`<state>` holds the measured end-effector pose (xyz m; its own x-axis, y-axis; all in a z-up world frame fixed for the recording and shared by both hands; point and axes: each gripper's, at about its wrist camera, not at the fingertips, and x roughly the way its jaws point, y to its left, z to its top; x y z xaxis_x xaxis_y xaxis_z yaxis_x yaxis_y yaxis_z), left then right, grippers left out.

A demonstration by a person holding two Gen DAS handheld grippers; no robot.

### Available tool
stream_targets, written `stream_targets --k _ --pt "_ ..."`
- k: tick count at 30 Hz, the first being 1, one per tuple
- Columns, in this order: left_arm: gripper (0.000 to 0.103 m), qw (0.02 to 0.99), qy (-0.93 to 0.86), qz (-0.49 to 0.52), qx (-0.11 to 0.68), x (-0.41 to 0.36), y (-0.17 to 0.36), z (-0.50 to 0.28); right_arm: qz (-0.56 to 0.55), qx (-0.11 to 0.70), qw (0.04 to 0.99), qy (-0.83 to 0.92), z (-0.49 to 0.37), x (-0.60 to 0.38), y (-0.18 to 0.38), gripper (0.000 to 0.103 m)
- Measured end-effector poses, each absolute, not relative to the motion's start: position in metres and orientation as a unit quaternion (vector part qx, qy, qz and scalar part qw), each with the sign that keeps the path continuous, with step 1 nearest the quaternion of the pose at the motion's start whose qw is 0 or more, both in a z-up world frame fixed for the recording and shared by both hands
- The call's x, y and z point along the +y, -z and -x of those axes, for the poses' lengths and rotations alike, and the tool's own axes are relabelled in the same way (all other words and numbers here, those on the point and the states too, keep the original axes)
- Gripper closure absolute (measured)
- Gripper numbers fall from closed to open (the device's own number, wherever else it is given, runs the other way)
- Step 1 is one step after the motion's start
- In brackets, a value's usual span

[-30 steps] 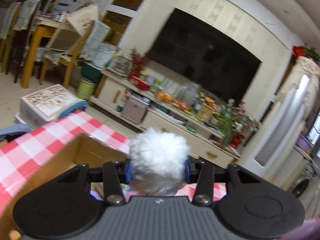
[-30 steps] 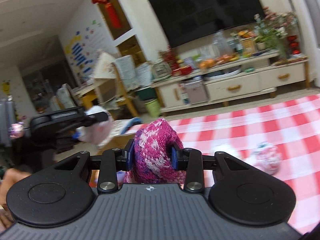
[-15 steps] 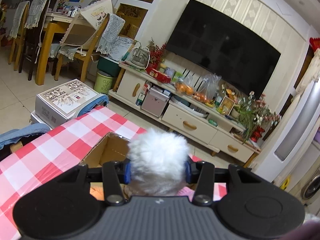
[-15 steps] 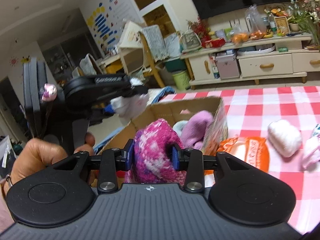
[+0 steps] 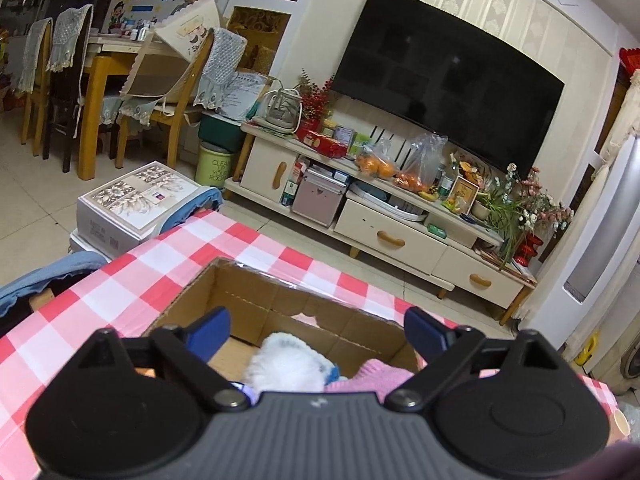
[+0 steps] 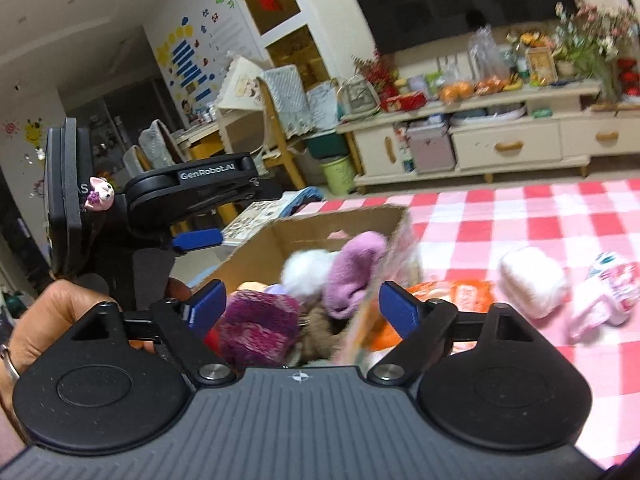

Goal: Organize soft objects
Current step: 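Open the left tool to drop the pompom while the right tool drops the sock, then move both tools back toward the white towel roll and floral bundle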

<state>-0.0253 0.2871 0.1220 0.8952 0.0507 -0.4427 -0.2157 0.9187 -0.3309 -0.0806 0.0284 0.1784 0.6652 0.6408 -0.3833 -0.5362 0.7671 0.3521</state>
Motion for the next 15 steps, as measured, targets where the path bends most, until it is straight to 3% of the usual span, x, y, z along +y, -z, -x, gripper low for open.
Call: stream_targets --k 15 --pt "0.001 0.958 -0.051 0.165 0.23 0.253 -0.122 0.023 -0.071 0.239 0.935 -0.252 0.096 -0.005 -0.164 0.0"
